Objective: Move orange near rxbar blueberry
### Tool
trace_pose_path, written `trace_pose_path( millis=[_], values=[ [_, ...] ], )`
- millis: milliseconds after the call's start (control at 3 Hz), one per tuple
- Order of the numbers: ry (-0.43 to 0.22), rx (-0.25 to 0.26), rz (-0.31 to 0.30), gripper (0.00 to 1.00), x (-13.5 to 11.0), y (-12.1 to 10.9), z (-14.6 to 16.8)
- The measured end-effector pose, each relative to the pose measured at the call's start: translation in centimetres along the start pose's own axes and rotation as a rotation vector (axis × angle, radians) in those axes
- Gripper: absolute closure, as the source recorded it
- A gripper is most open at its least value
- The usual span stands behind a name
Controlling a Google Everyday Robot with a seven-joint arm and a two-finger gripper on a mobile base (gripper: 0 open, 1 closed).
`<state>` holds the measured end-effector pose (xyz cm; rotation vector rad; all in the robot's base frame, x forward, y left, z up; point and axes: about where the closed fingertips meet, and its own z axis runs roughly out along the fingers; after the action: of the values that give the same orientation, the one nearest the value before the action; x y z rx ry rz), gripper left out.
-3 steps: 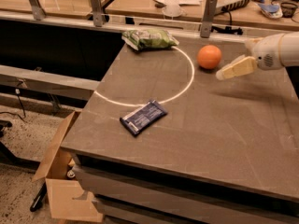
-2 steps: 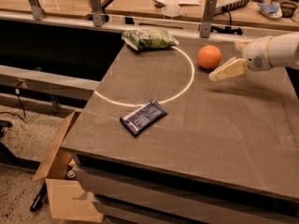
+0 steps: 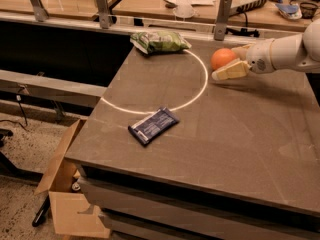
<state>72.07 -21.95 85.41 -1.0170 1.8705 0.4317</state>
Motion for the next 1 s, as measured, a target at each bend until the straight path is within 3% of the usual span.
trace_pose_path(
  millis=[333, 667, 1000],
  values=[
    [-0.006, -0.016, -0.003, 0.57, -0.6, 0.8, -0.1],
    [-0.034, -0.046, -0.001, 0.80, -2.9, 2.5, -2.4],
    [-0.041, -0.183, -0.013, 1.00, -4.0, 6.4, -5.6]
  ],
)
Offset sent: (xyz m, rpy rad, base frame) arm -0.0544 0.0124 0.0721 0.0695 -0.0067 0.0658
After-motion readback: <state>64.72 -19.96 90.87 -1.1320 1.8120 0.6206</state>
